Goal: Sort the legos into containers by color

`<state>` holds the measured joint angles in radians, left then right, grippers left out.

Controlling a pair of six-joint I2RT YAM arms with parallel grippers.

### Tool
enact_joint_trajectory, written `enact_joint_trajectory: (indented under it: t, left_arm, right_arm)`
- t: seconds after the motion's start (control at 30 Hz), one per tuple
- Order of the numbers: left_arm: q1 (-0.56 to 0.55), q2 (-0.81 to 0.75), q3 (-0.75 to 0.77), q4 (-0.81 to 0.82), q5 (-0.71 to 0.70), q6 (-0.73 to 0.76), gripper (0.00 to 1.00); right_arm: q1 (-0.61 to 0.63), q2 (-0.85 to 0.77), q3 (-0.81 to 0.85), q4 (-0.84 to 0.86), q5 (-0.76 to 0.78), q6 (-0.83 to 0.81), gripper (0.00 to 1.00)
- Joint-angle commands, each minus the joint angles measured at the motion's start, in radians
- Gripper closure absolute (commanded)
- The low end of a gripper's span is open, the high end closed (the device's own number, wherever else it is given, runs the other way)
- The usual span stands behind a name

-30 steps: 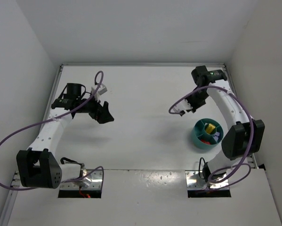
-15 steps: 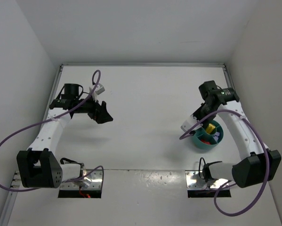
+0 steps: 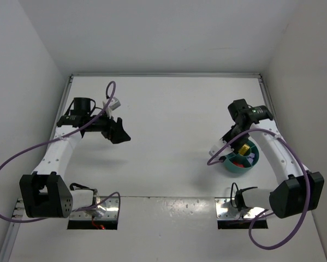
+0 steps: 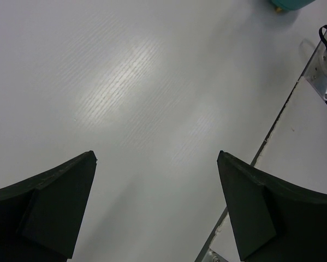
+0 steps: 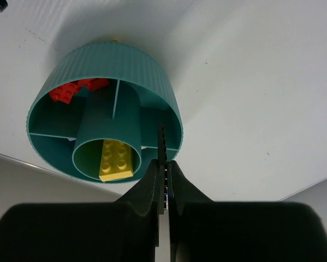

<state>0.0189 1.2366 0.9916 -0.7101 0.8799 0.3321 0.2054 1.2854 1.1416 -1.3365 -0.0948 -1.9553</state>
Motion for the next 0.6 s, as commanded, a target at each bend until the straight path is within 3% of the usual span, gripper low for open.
enact_joint_trajectory:
  t: [0.0, 0.4, 0.57]
  left_arm:
    - [0.021, -0.031, -0.001, 0.008, 0.042, 0.021, 0.00]
    - [0.039, -0.051, -0.019, 0.008, 0.060, 0.021, 0.00]
    - [0.039, -0.060, -0.019, 0.008, 0.060, 0.021, 0.00]
  right_arm:
    - [0.005, -0.012, -0.026, -0.073, 0.000, -0.734, 1.00]
    - [0.005, 0.009, -0.049, -0.053, 0.027, -0.833, 0.89]
    - [0.005, 0.029, -0.058, -0.027, 0.027, -0.864, 0.89]
